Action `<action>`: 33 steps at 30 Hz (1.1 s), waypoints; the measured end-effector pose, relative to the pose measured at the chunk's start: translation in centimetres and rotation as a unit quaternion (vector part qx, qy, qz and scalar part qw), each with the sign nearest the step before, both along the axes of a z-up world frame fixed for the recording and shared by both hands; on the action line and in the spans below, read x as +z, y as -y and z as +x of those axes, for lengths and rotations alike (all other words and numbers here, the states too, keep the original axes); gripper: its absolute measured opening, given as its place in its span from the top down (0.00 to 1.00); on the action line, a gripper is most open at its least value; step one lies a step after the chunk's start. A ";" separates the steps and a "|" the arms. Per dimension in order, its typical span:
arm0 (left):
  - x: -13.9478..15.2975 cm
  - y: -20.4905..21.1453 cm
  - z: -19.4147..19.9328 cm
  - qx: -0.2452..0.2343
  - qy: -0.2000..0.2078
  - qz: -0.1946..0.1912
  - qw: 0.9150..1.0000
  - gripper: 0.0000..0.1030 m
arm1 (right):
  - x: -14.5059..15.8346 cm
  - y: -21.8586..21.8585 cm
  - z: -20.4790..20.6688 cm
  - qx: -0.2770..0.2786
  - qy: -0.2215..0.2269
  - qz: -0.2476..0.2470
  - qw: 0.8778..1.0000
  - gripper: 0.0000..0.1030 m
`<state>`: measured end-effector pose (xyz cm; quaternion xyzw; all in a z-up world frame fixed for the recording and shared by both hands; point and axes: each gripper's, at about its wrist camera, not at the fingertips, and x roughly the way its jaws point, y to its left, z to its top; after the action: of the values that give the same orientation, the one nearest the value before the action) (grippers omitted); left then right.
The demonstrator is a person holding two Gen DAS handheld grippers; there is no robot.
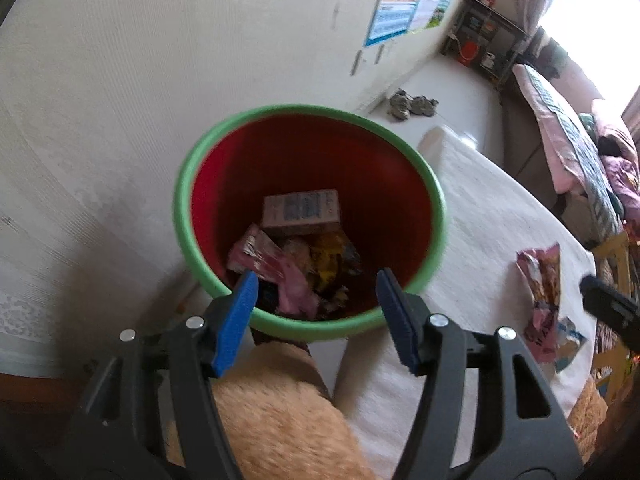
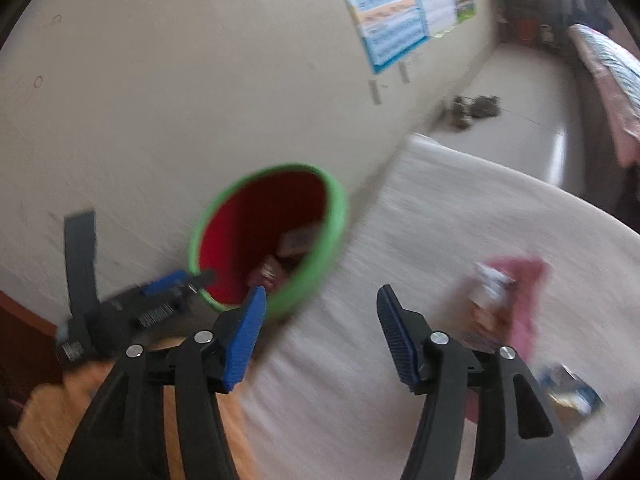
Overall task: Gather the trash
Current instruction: 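Grasp pink snack bag with left gripper while right gripper grasps blue-white wrapper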
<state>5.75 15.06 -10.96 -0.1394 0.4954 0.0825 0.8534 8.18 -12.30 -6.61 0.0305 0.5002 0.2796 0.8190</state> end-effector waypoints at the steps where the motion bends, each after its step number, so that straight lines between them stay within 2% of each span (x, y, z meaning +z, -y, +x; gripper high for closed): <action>1: -0.1 0.6 0.0 -0.005 -0.002 -0.003 1.000 0.43 | -0.4 1.7 -0.3 -0.010 0.004 -0.020 1.000 0.41; 4: -0.5 2.4 -0.2 -0.026 -0.010 -0.008 1.000 0.43 | -1.6 6.0 -0.4 -0.037 0.011 -0.082 0.996 0.39; 7: -1.0 4.6 -0.2 -0.048 -0.019 -0.016 0.999 0.43 | -3.5 10.0 0.4 -0.044 0.001 -0.171 0.984 0.34; 10: -1.1 7.1 0.0 -0.075 -0.026 -0.020 0.997 0.43 | -5.4 11.9 1.1 -0.038 -0.007 -0.228 0.973 0.34; 11: -1.0 8.0 0.0 -0.084 -0.027 -0.021 0.996 0.43 | -6.1 12.2 1.2 -0.036 -0.014 -0.232 0.972 0.34; 14: -1.0 10.4 0.2 -0.107 -0.030 -0.029 0.993 0.43 | -8.0 12.8 1.6 -0.037 -0.036 -0.224 0.973 0.37; 16: -0.9 12.5 0.4 -0.131 -0.034 -0.032 0.990 0.40 | -8.8 13.0 1.5 -0.038 -0.052 -0.206 0.977 0.47; 17: -0.9 13.2 0.5 -0.141 -0.035 -0.032 0.989 0.39 | -9.0 13.0 1.4 -0.038 -0.057 -0.201 0.977 0.55; 18: -1.0 14.3 0.6 -0.154 -0.036 -0.032 0.987 0.38 | -9.2 12.9 1.3 -0.037 -0.063 -0.197 0.978 0.67; 20: -1.1 16.2 0.9 -0.179 -0.040 -0.029 0.983 0.38 | -9.6 12.9 0.7 -0.039 -0.076 -0.185 0.979 0.82; 22: -1.4 18.0 1.6 -0.200 -0.045 -0.029 0.978 0.37 | -9.4 13.5 -0.2 -0.061 -0.077 -0.166 0.981 0.88; 25: -2.0 20.0 2.6 -0.221 -0.050 -0.040 0.973 0.34 | -8.2 14.8 -2.5 -0.113 -0.084 -0.115 0.983 0.91; 28: -2.8 21.7 3.5 -0.236 -0.058 -0.043 0.969 0.34 | -7.7 16.3 -5.0 -0.168 -0.085 -0.075 0.979 0.91; 33: -4.6 23.9 5.9 -0.244 -0.076 -0.061 0.965 0.33 | -8.0 17.5 -6.3 -0.203 -0.091 -0.070 0.972 0.91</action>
<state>11.63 -8.83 -15.51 -0.0591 0.5823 -0.1486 0.7971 1.91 -29.81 -14.59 0.0991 0.5744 0.0678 0.8097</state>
